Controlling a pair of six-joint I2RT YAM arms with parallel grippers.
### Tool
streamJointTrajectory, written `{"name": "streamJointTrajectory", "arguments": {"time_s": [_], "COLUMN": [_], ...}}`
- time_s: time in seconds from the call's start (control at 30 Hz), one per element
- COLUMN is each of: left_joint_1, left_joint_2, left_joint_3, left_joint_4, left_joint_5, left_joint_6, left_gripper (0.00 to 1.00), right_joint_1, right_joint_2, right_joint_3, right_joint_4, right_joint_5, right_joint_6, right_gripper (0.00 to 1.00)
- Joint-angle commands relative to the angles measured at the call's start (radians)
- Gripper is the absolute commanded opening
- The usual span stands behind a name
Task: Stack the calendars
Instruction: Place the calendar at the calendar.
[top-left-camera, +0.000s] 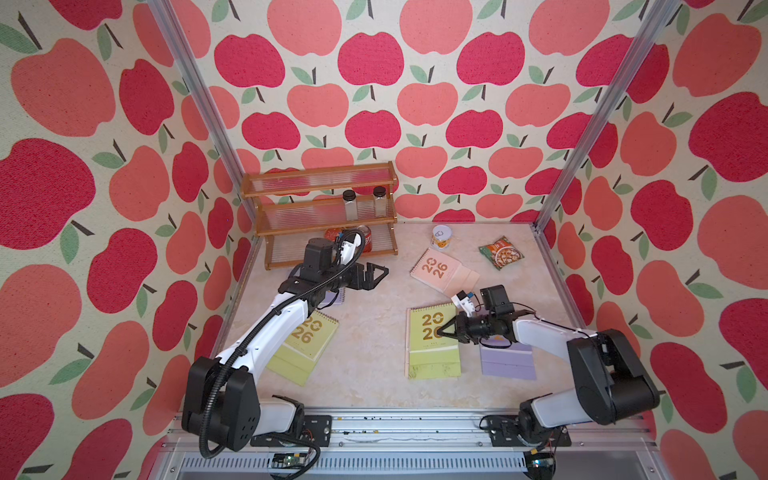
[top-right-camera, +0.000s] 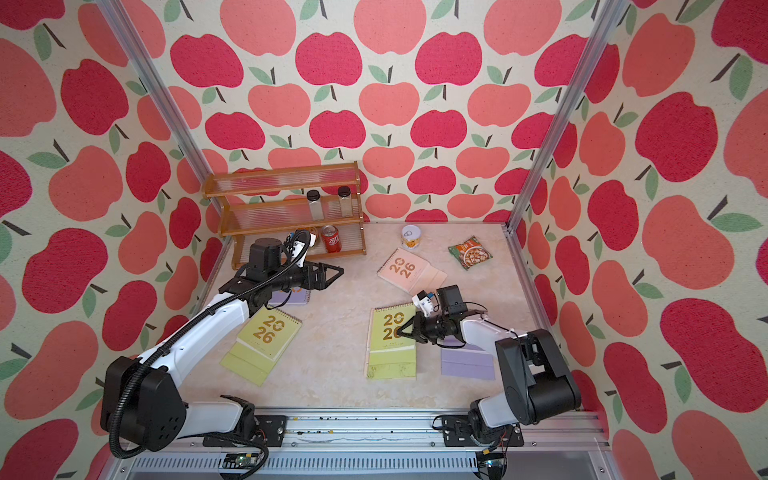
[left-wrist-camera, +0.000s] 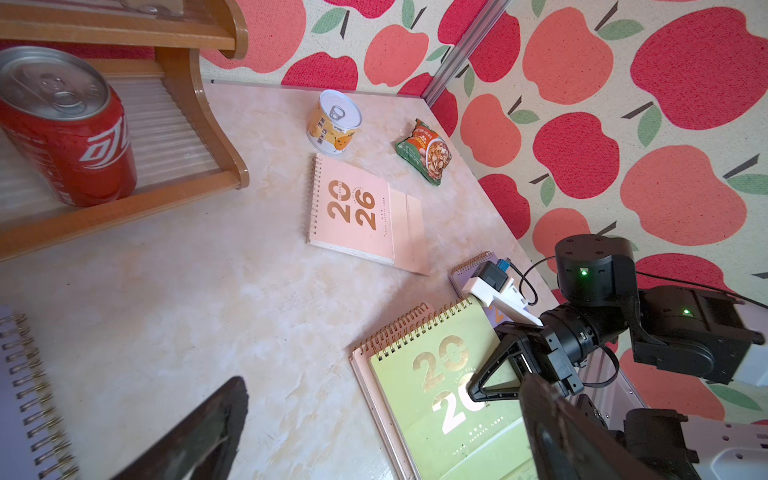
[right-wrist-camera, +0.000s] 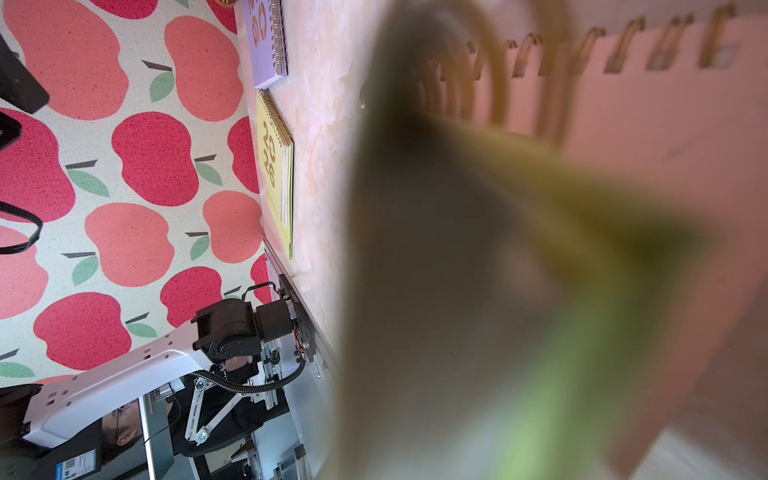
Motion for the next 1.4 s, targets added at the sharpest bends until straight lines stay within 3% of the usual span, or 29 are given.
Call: {"name": "streamJointTrajectory", "arguments": {"time_s": [0.0,0.27,0.57,0.8,1.37], "left_joint_1": [-0.005,-0.008,-0.01,-0.011,-0.013], "left_joint_2": [0.006,0.004,-0.002,0.0,0.005], "left_joint_3": [0.027,0.026,0.024,0.022,0.021], "left_joint_4": [-0.023,-0.03,-0.036,-0.037,-0.04], "left_joint_5": [0.014,0.011,0.008,0.008,0.011], "left_joint_6": [0.021,0.023,0.026,0.028,0.029], "left_gripper": [0.99,1.0,1.0,1.0,0.99], "right_joint_1": [-0.007,-0.007,-0.007,-0.007,0.052], "right_joint_2": [0.011,0.002,-0.004,0.003,0.022], "right_joint_3": [0.022,0.047,0.081,0.113,0.165], "right_joint_4": [-0.063,-0.148,-0.24,-0.321,-0.395], "right_joint_5": [0.061,0.135,0.222,0.315,0.427], "right_joint_6": [-0.036,-0.06,-0.081,-0.091,-0.091], "right_gripper": [0.13,0.36,0.55,0.61,0.64]}}
